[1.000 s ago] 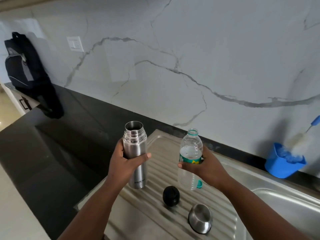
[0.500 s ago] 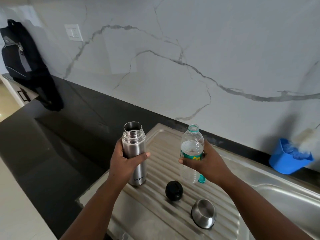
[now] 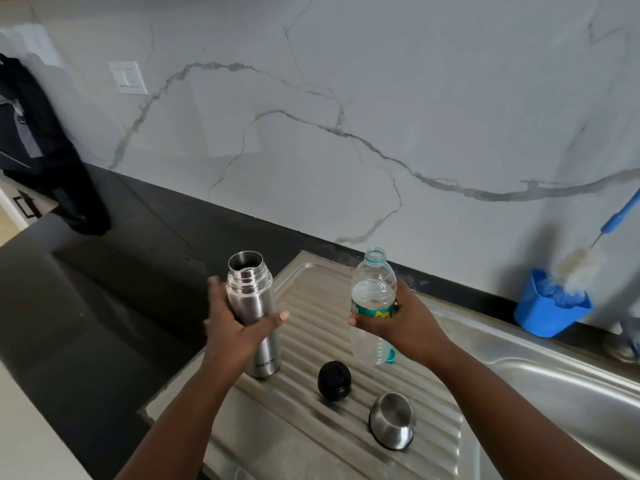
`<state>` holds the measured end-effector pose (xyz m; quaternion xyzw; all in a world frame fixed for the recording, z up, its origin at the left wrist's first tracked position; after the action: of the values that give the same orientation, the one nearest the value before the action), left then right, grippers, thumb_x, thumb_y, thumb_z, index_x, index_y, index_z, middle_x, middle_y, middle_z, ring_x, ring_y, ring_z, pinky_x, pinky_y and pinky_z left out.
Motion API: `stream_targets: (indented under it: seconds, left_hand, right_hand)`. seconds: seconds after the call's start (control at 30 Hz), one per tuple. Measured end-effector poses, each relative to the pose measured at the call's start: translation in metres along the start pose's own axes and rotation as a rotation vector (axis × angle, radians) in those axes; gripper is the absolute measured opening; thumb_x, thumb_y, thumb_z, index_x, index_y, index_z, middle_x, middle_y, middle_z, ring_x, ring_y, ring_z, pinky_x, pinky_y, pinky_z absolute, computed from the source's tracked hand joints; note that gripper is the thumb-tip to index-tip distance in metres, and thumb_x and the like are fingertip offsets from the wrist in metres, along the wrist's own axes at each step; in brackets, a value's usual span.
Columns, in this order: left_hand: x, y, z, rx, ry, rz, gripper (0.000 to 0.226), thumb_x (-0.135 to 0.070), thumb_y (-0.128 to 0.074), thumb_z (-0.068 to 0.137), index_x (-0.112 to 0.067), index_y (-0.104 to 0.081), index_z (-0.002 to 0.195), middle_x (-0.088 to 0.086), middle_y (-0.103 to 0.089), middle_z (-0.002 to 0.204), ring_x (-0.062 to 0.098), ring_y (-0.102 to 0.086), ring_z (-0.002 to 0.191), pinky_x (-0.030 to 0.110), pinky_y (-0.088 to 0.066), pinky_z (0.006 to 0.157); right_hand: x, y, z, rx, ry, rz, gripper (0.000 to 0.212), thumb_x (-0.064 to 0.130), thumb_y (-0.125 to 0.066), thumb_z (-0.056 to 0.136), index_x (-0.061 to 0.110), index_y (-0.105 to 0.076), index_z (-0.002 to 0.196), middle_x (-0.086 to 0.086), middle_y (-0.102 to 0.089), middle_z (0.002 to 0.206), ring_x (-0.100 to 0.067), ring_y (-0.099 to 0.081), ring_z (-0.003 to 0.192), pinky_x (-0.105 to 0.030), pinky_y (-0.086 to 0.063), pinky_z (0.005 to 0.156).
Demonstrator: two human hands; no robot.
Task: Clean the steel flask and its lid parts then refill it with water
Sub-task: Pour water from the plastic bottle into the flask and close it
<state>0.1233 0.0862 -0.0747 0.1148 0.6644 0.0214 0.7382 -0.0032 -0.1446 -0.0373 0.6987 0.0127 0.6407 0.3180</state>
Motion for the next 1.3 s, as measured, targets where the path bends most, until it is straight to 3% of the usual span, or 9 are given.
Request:
stream_targets:
  seconds: [0.1,0.2,0.33,0.5,0.57,0.73,1.03,1.17,1.3]
  left_hand:
    - [-0.034,-0.013,-0.043,-0.245,-0.186,0.049,0.138,-0.05,-0.089,0.058,-0.024,0.003,0.156,0.003,0.002,0.165,0.017,0.01,0.149,0.045,0.004,0.121]
    - [-0.061,-0.039,-0.074,-0.019,-0.526,0.008,0.101,-0.06,-0.076,0.067,-0.035,-0.022,0.149,-0.008,-0.026,0.155,0.015,-0.022,0.148,0.038,-0.025,0.118]
    - [-0.078,-0.084,-0.065,0.475,-0.443,0.058,0.101,-0.046,-0.087,0.066,-0.042,-0.024,0.145,-0.017,-0.044,0.142,0.004,-0.044,0.134,0.031,-0.042,0.109]
    - [-0.06,-0.112,-0.032,0.527,-0.236,-0.191,0.083,-0.024,-0.089,0.067,-0.031,-0.042,0.135,-0.003,-0.065,0.125,0.022,-0.064,0.116,0.054,-0.05,0.098]
    - [-0.055,-0.117,-0.024,0.526,-0.163,-0.248,0.08,-0.02,-0.09,0.065,-0.035,-0.045,0.13,-0.003,-0.066,0.123,0.021,-0.065,0.114,0.048,-0.054,0.093]
    - [-0.047,-0.12,-0.019,0.483,-0.096,-0.201,0.074,-0.024,-0.085,0.061,-0.042,-0.046,0.122,-0.015,-0.066,0.113,-0.001,-0.066,0.098,0.014,-0.053,0.073]
    - [-0.034,-0.129,-0.022,0.507,0.004,-0.123,0.064,-0.016,-0.083,0.074,-0.044,-0.044,0.117,-0.016,-0.06,0.117,-0.011,-0.063,0.092,0.007,-0.05,0.066]
    - [-0.032,-0.131,-0.026,0.502,0.014,-0.122,0.062,-0.009,-0.082,0.075,-0.04,-0.047,0.116,-0.013,-0.063,0.113,-0.006,-0.065,0.093,0.009,-0.05,0.067]
    - [-0.036,-0.131,-0.034,0.505,0.004,-0.142,0.065,-0.006,-0.083,0.073,-0.038,-0.049,0.117,-0.017,-0.067,0.105,-0.005,-0.066,0.093,0.009,-0.05,0.067]
  right_hand:
    - [0.009,0.009,-0.003,-0.01,0.02,0.022,0.077,0.048,-0.086,0.062,0.038,-0.045,0.126,0.016,-0.063,0.113,0.002,-0.061,0.098,-0.02,-0.049,0.082]
    - [0.027,0.019,-0.007,0.056,0.084,0.072,0.076,0.05,-0.083,0.064,0.039,-0.044,0.128,0.018,-0.063,0.114,0.004,-0.061,0.1,-0.016,-0.048,0.08]
    - [0.055,0.026,-0.013,0.158,0.2,0.139,0.052,0.05,-0.07,0.073,0.042,-0.045,0.118,0.016,-0.063,0.114,0.006,-0.061,0.102,-0.013,-0.049,0.083]
    - [0.04,0.036,-0.009,0.215,0.116,0.213,0.073,0.082,-0.034,0.078,0.037,-0.046,0.135,0.013,-0.061,0.125,-0.006,-0.062,0.11,-0.029,-0.052,0.091]
    - [0.018,0.038,-0.001,0.146,-0.006,0.221,0.072,0.078,-0.024,0.082,0.034,-0.052,0.131,0.007,-0.064,0.118,-0.014,-0.065,0.102,-0.032,-0.054,0.086]
    - [-0.063,0.024,0.017,0.08,-0.152,-0.345,0.024,0.035,-0.059,0.093,0.025,-0.063,0.114,0.001,-0.067,0.111,-0.013,-0.063,0.099,-0.032,-0.051,0.089]
    - [-0.097,-0.008,0.02,0.206,-0.116,-0.694,0.043,0.037,-0.067,0.086,0.034,-0.058,0.128,0.003,-0.058,0.121,-0.015,-0.056,0.108,-0.027,-0.048,0.086]
    - [-0.097,-0.005,0.02,0.147,-0.083,-0.651,0.035,0.036,-0.066,0.087,0.033,-0.063,0.122,0.004,-0.061,0.115,-0.013,-0.058,0.102,-0.025,-0.049,0.084]
    - [-0.072,0.017,0.014,-0.055,-0.121,-0.241,0.039,0.019,-0.074,0.08,0.027,-0.059,0.116,0.003,-0.06,0.104,-0.013,-0.062,0.087,-0.024,-0.051,0.075]
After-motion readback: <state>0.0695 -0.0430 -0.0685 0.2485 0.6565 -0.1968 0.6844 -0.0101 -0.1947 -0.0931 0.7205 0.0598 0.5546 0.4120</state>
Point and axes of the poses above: each hand's wrist, its own z-axis towards the middle knuckle, its own y-axis out of the back of the hand, x = y × z, the point moved 1 cm from there along z, towards the middle knuckle
